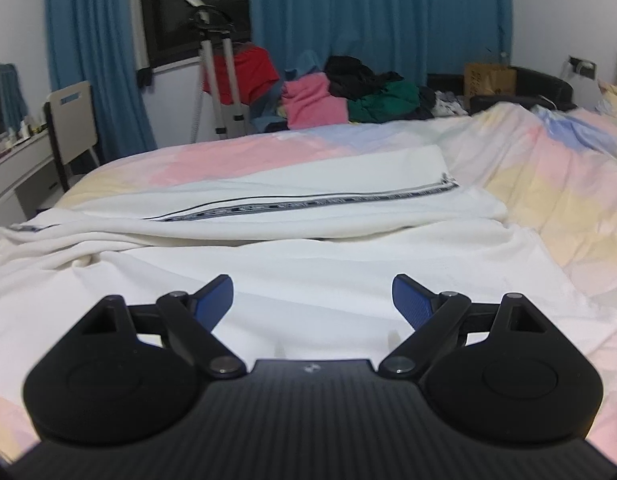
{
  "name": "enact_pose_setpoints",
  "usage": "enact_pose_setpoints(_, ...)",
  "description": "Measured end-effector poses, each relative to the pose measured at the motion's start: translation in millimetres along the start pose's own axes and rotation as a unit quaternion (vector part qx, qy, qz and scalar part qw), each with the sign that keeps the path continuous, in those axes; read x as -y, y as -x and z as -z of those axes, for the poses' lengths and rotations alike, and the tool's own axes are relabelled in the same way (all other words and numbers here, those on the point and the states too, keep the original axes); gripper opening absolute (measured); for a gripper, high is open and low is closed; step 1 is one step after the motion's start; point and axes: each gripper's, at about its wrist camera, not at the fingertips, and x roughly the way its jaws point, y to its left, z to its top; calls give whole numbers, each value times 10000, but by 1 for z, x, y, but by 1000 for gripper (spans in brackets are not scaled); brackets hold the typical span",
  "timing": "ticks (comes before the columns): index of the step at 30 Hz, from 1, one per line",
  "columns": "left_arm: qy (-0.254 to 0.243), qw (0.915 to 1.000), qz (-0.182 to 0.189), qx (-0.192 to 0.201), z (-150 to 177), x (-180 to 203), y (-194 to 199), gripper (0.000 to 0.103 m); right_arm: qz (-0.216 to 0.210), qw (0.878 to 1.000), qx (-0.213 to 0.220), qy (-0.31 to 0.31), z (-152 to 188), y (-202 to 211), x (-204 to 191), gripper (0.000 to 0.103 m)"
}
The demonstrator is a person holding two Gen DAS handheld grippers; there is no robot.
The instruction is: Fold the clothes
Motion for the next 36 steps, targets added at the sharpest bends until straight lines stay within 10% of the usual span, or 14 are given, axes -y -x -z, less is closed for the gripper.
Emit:
enact_pose_setpoints(11, 490, 9850, 1508, -679, 20, -20, -12, 80, 318, 9819, 110, -1865, -5, 1, 72, 88)
enact_pose_setpoints(16, 526, 9765, 1917, -832, 24, -19, -13, 80, 1063, 9267, 682, -3540, 9, 16, 157, 88)
enact_pose_setpoints(21, 359, 9878, 986, -1154, 32, -8, -31, 53, 1753, 8452, 745, -4994, 49, 23, 211, 90)
enact_pose_setpoints(24, 255, 9841, 1212, -1271, 33, -4, -39, 56, 1547, 8324, 483, -5299, 60, 5, 221, 87)
enact_pose_setpoints(30, 444, 9748, 1709, -1362, 36, -4, -45, 59, 1241, 8029, -228, -5826, 79, -43, 232, 62)
enact_pose_setpoints(33, 405, 9813, 1390, -1271, 36, -3, -48, 34, 1418, 8158, -52, -5606, 69, -43, 230, 18)
enact_pose_setpoints(36, 319, 9858, 1371, -917, 29, 1, -47, 13, 1502, 8302, 287, -5361, 55, -32, 227, 7)
